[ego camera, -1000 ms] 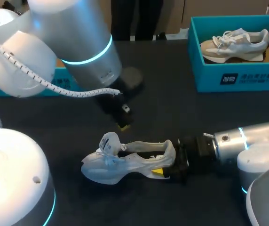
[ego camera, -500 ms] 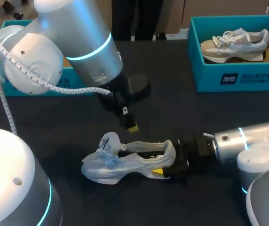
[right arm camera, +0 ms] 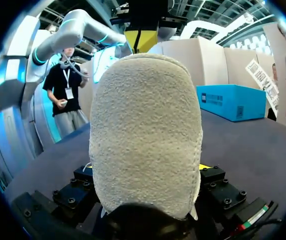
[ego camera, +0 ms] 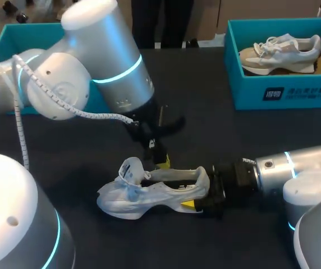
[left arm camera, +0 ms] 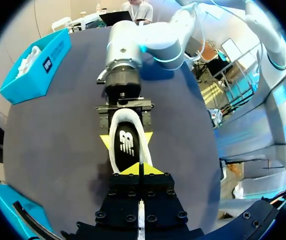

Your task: Take the shoe out of the shoebox, open the shoe tongue, remove and reinsert the insole, then place the shoe into the shoebox

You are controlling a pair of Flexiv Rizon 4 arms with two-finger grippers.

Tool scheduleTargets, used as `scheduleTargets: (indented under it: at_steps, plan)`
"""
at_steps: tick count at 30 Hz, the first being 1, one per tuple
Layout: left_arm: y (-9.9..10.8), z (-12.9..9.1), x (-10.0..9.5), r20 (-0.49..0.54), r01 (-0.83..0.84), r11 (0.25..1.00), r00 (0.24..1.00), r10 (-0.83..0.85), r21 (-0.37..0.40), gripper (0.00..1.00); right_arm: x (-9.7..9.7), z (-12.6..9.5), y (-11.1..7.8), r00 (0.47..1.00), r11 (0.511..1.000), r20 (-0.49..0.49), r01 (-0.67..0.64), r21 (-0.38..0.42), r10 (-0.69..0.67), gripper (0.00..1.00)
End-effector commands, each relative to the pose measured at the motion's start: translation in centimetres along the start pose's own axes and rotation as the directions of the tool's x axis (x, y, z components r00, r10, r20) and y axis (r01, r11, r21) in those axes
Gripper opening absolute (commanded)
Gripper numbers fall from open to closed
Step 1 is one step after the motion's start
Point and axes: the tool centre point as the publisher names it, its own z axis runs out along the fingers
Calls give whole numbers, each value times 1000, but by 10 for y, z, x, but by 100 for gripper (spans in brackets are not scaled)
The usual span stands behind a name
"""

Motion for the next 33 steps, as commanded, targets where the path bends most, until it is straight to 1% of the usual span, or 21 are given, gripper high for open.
scheduleTargets:
  at_steps: [1,10,11,15,20,33]
  plan:
    - [-4,9,-5,-12,-1,1000,1000,1,-4,0,0,1,1,1000,1000,-1,-1,5,1,0]
    - [-4,9,-5,-12,-1,1000,1000,1,-4,0,0,1,1,1000,1000,-1,-1,5,1,0]
    - [-4,12,-7,-29,-12,1000,1000,12,-1,0,0,1,1,1000,1000,-1,-1,5,1,0]
    - [-2,23,-12,-37,-39,999,999,39,-13,0,0,1,1,1000,1000,-1,-1,5,1,0]
    - [3,32,-12,-54,-54,998,997,54,-9,0,0,1,1,1000,1000,-1,-1,5,1,0]
    - [3,32,-12,-54,-54,998,997,54,-9,0,0,1,1,1000,1000,-1,-1,5,1,0]
